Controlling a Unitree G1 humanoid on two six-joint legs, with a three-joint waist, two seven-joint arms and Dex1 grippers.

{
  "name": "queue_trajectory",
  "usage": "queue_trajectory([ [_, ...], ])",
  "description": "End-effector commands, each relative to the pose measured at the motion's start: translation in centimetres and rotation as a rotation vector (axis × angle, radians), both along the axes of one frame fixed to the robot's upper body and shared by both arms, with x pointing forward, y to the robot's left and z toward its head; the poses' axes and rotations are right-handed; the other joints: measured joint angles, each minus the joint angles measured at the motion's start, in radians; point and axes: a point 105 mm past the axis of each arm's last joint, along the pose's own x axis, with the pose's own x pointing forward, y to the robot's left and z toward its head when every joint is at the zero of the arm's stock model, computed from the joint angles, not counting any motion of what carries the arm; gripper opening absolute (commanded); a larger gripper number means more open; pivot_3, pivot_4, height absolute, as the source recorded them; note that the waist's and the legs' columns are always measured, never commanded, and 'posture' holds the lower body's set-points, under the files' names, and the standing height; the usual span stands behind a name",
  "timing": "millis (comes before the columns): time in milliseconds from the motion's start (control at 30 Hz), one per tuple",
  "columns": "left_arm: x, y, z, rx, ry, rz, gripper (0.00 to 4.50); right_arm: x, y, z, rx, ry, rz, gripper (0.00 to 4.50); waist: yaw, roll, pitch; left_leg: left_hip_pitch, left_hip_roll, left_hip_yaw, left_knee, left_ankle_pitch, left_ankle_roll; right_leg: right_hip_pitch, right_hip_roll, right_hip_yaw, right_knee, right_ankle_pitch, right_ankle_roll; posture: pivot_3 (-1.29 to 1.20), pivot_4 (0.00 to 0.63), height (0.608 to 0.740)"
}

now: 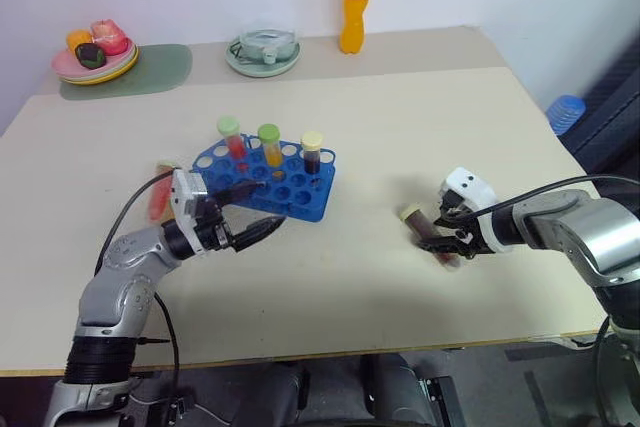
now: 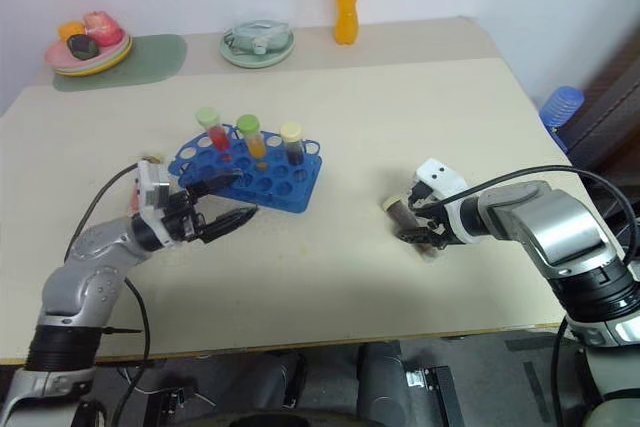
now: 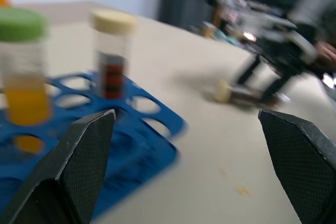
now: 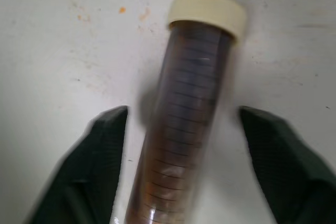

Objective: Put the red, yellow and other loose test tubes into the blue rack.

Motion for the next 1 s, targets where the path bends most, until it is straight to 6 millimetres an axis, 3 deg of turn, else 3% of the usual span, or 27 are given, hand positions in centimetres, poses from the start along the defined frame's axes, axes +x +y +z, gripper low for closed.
queue_trajectory([
  [33, -1.2, -0.6, 0.3, 0.057, -0.032, -0.118, 4.50, 0.2, 0.1, 1.9, 0.001, -0.033, -0.026, 3.25, 0.001, 0.000, 0.000, 0.000, 0.000, 0.000, 0.000, 0.000, 0.000, 0.000, 0.000, 0.000, 0.000, 0.000, 0.000, 0.00, 0.150, 0.740],
  [567, -3.6, -1.1, -1.8, 0.250, -0.071, -0.417, 4.50, -0.2, 1.7, 2.5, 0.023, 0.058, -0.117, 3.25, -0.002, 0.000, 0.000, -0.001, 0.000, 0.000, -0.001, 0.000, 0.000, -0.001, 0.000, 0.000, 0.000, 0.000, 0.000, 0.00, 0.150, 0.740],
  [1000, -3.4, -2.4, -1.3, 0.240, -0.089, -0.428, 4.50, 0.6, 1.3, 2.2, 0.001, 0.063, -0.169, 3.25, -0.003, 0.000, 0.000, -0.001, 0.000, 0.000, 0.000, 0.000, 0.000, -0.001, 0.000, 0.000, 0.000, 0.000, 0.000, 0.00, 0.150, 0.740],
])
